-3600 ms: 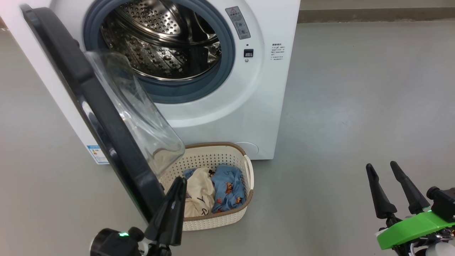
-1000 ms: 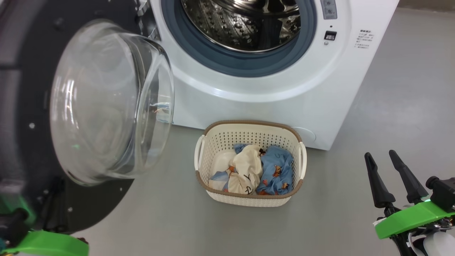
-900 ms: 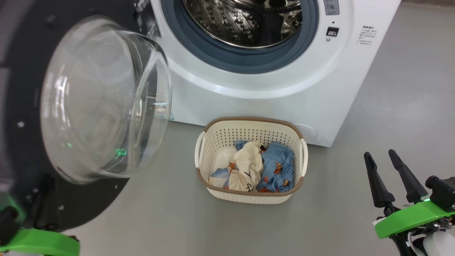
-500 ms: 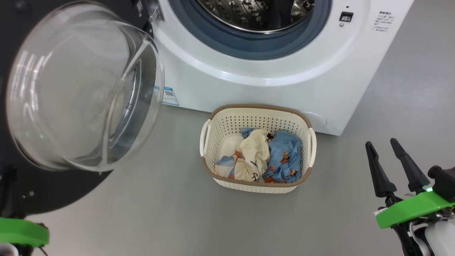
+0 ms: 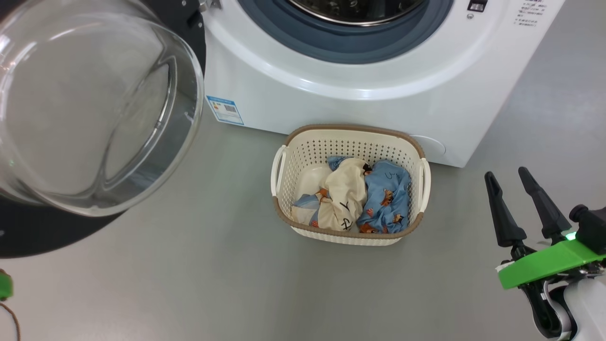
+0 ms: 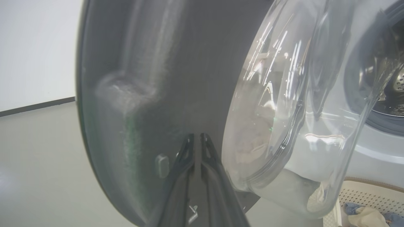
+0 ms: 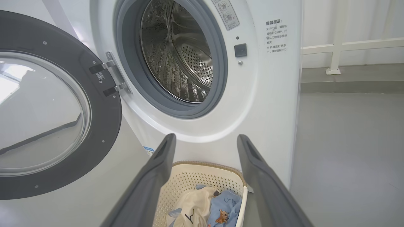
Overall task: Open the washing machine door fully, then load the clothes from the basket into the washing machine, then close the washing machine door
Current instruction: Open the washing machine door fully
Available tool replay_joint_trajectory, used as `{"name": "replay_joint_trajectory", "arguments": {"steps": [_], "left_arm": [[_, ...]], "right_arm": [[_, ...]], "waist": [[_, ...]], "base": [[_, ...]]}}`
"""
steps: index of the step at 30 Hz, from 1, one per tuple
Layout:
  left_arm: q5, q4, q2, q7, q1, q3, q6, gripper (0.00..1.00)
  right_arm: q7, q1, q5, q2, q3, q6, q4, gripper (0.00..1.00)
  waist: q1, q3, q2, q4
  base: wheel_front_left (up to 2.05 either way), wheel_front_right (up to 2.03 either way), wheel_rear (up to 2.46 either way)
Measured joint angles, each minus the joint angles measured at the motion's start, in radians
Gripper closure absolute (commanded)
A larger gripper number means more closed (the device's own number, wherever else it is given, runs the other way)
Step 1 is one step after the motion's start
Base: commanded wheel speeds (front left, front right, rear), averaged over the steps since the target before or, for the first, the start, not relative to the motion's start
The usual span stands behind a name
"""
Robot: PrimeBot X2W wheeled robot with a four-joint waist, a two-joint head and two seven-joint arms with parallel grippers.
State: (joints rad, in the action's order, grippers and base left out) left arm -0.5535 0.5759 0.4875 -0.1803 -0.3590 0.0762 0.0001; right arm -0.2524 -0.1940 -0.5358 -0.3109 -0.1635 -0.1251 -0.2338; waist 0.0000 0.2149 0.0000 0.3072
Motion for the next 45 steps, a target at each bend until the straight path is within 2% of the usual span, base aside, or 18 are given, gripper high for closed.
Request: {"name": "replay_joint_trajectory", "arguments": {"steps": [18, 34, 42, 45], "left_arm": [[0.003, 0.234, 0.091, -0.014, -0.221, 0.009, -0.008, 1.00], [0.030, 0.327, 0.100, -0.013, -0.294, -0.036, -0.010, 1.00], [0.037, 0.366, 0.119, -0.015, -0.296, -0.058, -0.045, 1.00], [0.037, 0.377, 0.121, -0.035, -0.296, -0.069, -0.075, 1.00]], "right_arm": [[0.000, -0.069, 0.000, 0.001, -0.024, 0.000, -0.003, 0.00], [0.000, -0.069, 0.000, 0.025, -0.026, 0.000, -0.021, 0.00], [0.000, -0.066, 0.000, 0.029, -0.028, 0.000, -0.026, 0.00], [0.000, -0.062, -0.001, 0.030, -0.029, 0.000, -0.026, 0.00]], "waist": [[0.0001, 0.091, 0.0000, -0.011], [0.0000, 0.066, 0.0000, -0.014], [0.0000, 0.034, 0.0000, -0.013], [-0.0001, 0.020, 0.0000, -0.016]], "base": [[0.00, 0.00, 0.00], [0.00, 0.00, 0.00], [0.00, 0.00, 0.00], [0.00, 0.00, 0.00]]}}
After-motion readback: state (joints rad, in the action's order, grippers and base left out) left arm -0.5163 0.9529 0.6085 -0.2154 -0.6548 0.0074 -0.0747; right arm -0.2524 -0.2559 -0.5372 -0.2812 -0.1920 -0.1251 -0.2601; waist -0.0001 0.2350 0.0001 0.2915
